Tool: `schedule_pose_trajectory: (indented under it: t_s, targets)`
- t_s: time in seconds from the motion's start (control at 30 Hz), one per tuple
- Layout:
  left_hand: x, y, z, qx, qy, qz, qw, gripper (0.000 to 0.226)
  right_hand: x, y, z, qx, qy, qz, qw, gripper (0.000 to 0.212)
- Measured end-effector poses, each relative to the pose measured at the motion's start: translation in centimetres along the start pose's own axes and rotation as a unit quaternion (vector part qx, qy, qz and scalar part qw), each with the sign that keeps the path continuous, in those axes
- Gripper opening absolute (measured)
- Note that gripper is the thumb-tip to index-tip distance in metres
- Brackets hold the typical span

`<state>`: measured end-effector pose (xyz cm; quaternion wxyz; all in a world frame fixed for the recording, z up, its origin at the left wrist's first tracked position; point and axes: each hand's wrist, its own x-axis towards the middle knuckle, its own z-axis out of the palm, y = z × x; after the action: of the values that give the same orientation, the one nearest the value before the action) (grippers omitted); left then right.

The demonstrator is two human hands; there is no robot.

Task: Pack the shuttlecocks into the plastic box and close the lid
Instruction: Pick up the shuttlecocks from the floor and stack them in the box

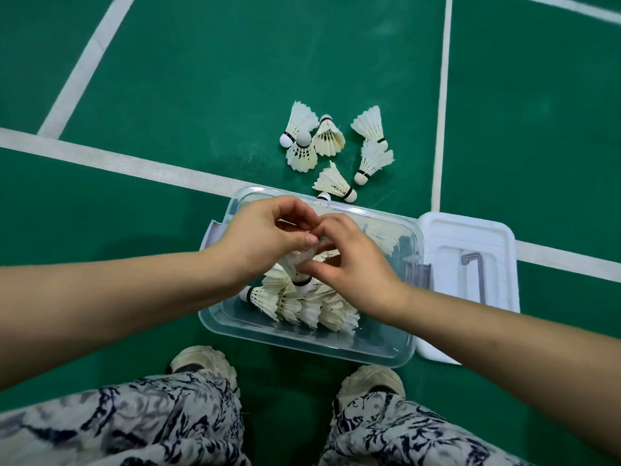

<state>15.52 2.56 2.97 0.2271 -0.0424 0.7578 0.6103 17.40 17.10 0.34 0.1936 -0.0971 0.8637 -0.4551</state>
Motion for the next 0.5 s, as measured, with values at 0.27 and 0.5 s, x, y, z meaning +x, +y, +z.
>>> schedule_pose_trajectory:
  t_s: [0.27, 0.5]
  targets:
    - [1.9, 1.7, -1.0, 0.066, -0.003, 0.066, 0.996, 0.02, -0.3, 1.7, -1.2, -0.085, 0.084, 0.02, 0.993, 0.019]
    - [2.6, 0.8, -2.0, 0.058, 0.043, 0.057, 0.996, 0.022, 0.6, 2.0, -0.6, 0.008, 0.11, 0.111, 0.988, 0.028]
